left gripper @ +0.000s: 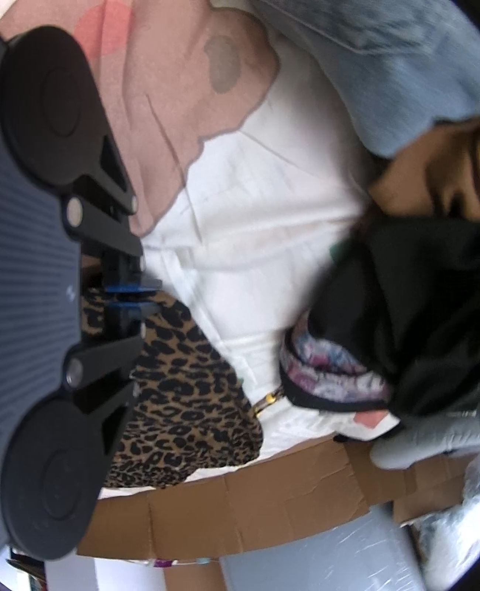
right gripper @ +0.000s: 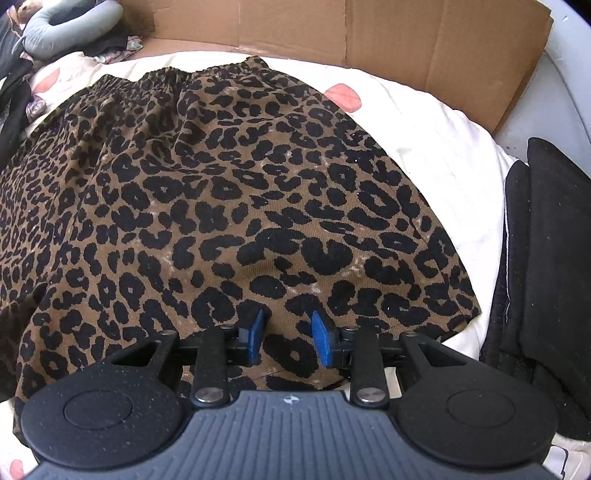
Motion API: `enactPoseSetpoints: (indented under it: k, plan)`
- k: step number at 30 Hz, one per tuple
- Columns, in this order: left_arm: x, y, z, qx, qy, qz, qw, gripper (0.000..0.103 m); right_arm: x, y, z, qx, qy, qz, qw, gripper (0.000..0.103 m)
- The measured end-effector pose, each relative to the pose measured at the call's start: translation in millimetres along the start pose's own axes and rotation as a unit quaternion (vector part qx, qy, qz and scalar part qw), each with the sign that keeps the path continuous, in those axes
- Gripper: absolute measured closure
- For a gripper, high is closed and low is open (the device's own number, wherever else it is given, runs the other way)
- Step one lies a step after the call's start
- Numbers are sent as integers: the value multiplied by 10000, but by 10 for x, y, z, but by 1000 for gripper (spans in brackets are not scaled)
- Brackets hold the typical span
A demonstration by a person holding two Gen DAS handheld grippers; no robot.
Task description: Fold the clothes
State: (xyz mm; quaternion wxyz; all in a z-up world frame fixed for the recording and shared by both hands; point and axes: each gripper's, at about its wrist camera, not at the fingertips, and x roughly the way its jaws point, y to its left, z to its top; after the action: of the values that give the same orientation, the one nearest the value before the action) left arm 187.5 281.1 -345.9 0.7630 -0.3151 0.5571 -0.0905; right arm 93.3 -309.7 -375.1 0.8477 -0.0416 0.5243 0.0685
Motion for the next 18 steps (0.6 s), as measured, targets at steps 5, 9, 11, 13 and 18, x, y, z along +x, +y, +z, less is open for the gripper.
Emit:
enactPoseSetpoints:
  k: [5,9,11,13,18]
  plan:
    - [-81,-255,-1,291,-1,-3,9996,98,-51,-10,29,70,-22,37,10000,67]
    - [-37,-522,-19,653,142,307,9973,98,-91,-12,65,136,-76,111,9998,63]
    - [4,-616,-26,765,182,392,9961,98,-108,-7,82,190,-128,142,9996,59]
    - [45,-711,-44,887,233,468,9947,98,-113,1,96,200,-148,149,9996,57]
    - [139,-940,-98,1199,405,501,9907,98,-123,3,140,229,-198,183,9994,46]
